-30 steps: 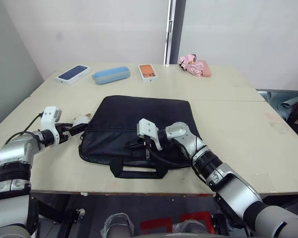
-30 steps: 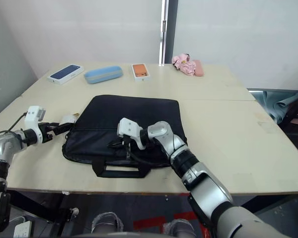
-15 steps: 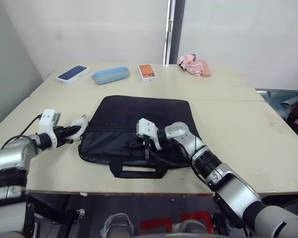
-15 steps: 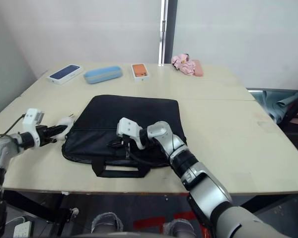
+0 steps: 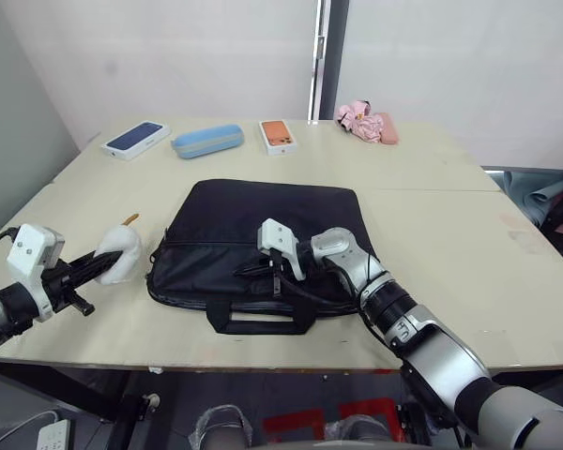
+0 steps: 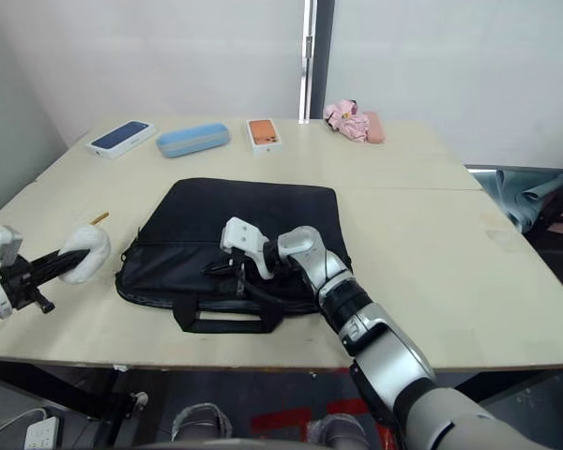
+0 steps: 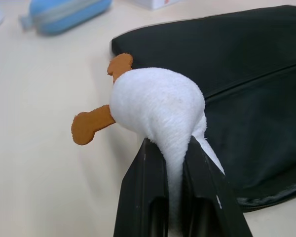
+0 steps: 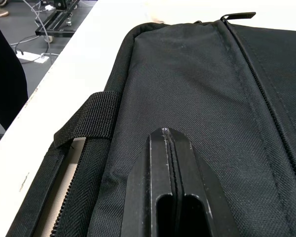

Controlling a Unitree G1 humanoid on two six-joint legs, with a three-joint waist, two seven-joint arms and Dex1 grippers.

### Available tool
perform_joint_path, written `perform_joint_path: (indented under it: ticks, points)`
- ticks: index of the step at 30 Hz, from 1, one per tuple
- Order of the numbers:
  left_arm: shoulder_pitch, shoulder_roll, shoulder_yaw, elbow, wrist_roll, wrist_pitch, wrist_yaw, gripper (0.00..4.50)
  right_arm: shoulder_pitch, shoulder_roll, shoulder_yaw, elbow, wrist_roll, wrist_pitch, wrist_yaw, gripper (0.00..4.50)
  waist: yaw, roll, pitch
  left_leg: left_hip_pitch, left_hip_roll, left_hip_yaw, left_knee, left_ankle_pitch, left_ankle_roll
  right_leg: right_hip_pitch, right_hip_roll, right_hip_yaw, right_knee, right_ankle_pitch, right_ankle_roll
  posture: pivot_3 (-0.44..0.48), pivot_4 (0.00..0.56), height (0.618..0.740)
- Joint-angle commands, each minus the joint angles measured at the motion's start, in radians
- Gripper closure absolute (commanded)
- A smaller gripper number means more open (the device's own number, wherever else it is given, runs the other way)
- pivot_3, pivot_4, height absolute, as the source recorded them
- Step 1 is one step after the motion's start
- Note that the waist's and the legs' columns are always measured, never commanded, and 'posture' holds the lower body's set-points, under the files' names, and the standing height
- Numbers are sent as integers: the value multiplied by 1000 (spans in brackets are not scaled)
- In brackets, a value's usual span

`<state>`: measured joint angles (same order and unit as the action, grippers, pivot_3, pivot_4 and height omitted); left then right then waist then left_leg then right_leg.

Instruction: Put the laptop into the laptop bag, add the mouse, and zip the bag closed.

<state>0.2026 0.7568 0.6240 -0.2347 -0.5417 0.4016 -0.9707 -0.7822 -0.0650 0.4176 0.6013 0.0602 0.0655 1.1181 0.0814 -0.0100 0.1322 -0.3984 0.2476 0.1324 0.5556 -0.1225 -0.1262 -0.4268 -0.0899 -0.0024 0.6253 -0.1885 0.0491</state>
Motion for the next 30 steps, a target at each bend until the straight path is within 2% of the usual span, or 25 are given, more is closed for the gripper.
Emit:
perform_joint_path:
  ticks: [1, 8, 12, 17, 21, 25, 30]
  points:
    - [94, -3, -16, -126, 18, -76, -45, 4490, 15, -12, 8, 57, -24, 37, 16, 4500, -4, 0, 0, 0, 0, 0, 0, 0, 0, -1, 1, 1, 0, 0, 0, 0, 150, 740]
    - [232, 15, -99, -196, 96, -205, -127, 4490, 14, -6, 7, 59, -26, 42, 26, 4500, -10, 0, 0, -1, 0, 1, -5, 0, 0, -2, 2, 1, -4, -2, 3, 0, 150, 740]
    - [312, 34, -196, -230, 163, -331, -220, 4490, 18, 5, 0, 55, -16, 55, 25, 4500, -17, 0, 0, 0, 0, 2, -5, 0, 0, -2, 3, 2, -5, -2, 3, 0, 150, 740]
    - [338, 67, -269, -226, 204, -437, -286, 4490, 18, 6, -2, 59, -18, 63, 25, 4500, -20, 1, 0, 0, 0, 3, -5, 0, 0, -3, 4, 4, -7, -2, 3, 0, 150, 740]
    - [283, 83, -341, -200, 223, -469, -288, 4490, 15, 11, 2, 69, -28, 57, 18, 4500, -24, 1, -1, 0, 1, 7, -6, 0, 0, -5, 5, 5, -6, -1, 2, 0, 150, 740]
    - [165, 79, -464, -190, 255, -465, -271, 4490, 15, 22, 11, 71, -42, 46, 14, 4500, -29, 1, -2, 0, 1, 10, -6, 0, 0, -7, 5, 7, -5, 0, 1, 0, 150, 740]
    - [80, 61, -575, -189, 281, -461, -252, 4490, 11, 36, 6, 79, -48, 48, 5, 4500, -36, 1, -4, 1, 1, 12, -6, 0, -1, -7, 5, 9, -5, 0, 0, 0, 150, 740]
